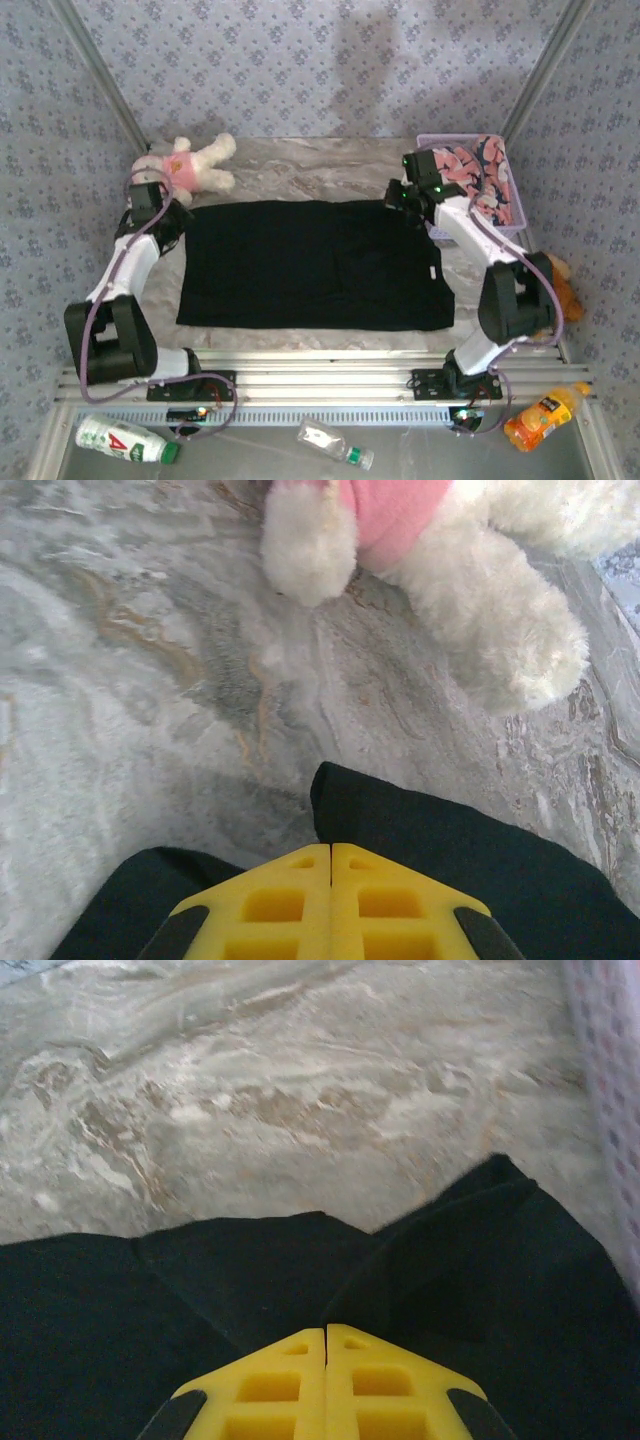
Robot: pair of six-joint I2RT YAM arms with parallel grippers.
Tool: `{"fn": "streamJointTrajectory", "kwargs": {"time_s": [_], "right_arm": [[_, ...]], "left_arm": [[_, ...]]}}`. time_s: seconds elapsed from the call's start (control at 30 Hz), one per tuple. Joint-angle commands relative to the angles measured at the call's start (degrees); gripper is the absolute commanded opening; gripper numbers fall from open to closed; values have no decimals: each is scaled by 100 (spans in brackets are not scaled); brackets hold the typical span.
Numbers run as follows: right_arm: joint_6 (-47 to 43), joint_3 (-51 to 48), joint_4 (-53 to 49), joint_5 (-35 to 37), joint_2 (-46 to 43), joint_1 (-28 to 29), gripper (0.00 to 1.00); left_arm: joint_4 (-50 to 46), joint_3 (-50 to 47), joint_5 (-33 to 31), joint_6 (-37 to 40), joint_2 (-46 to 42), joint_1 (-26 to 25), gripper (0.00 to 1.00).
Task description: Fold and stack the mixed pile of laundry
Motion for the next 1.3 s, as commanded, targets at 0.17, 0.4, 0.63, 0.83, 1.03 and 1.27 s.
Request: {"fn": "streamJointTrajectory", "kwargs": {"time_s": [0.17, 0.4, 0.63, 0.83, 1.03, 1.27], "right_arm": [[165, -1455, -847, 745, -2208, -131, 0], [628, -2460, -1338, 555, -3156, -228, 14], [774, -2834, -1225, 836, -3473, -264, 53], [518, -2506, -237, 659, -2569, -210, 49], [450, -2026, 524, 256, -945, 65, 44], [140, -1365, 509, 164, 470, 424, 51]], "left_arm": [[-277, -698, -742, 16, -1096, 54, 0], [-398, -1348, -939, -296, -1721, 61, 5], [-478, -1481, -1078, -576, -1743, 78, 81], [488, -1526, 58, -789, -1296, -221, 63], [1019, -1391, 45, -895, -367, -1325, 44], [1509, -1287, 54, -1178, 759, -1751, 43]]}}
